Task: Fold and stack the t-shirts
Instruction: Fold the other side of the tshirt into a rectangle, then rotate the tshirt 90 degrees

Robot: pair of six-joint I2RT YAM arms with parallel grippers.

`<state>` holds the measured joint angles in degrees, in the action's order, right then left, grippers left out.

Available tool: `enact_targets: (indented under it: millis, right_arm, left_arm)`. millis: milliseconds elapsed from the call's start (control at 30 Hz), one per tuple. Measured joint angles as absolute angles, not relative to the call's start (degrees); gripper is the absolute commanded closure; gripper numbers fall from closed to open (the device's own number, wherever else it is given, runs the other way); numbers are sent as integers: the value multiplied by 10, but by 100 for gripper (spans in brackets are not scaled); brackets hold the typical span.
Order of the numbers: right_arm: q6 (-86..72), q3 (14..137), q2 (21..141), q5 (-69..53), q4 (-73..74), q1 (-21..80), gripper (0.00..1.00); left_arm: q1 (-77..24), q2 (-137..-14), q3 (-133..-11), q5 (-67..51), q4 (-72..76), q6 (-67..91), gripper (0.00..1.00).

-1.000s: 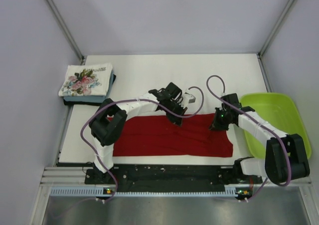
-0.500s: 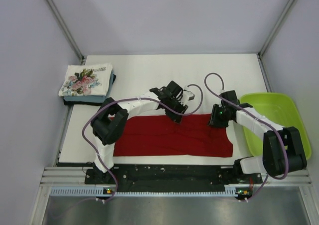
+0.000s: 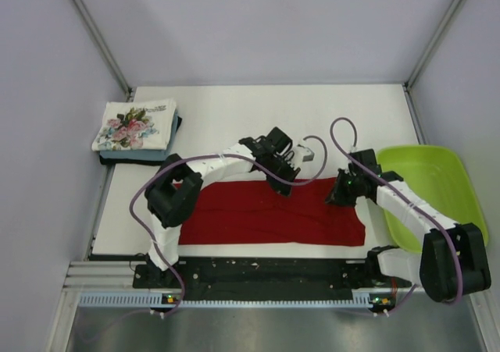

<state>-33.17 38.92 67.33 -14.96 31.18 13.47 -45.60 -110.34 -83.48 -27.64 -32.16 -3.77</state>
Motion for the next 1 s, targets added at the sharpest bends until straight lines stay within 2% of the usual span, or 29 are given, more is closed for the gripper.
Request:
enact_targets:
  millis: [133,300,500,700,800,1000]
  right_arm:
    - [-369,340,705,-164,299,134,100]
    - [-378,331,735,-142,300,120,100]
    - [-354,396,739,-83,348,118,100]
    - [-320,481,747,-11,364,118,100]
    - [-307,509,800,13,365,118,100]
    - [-286,532,924,52,372,118,100]
  left_arm:
    - [-467,-1159,-833,-288,-336,-47,98]
    - [-464,-1169,-817,-283,-340,-60,92]
    - [-465,-1166,-850,-273,-388,-115,66]
    - [-447,-1092,-858,-237,-443,-190,64]
    - [-402,-1046,-833,-229,-451,-210,64]
    - [-207,-976,-738,-193,-456,-230,64]
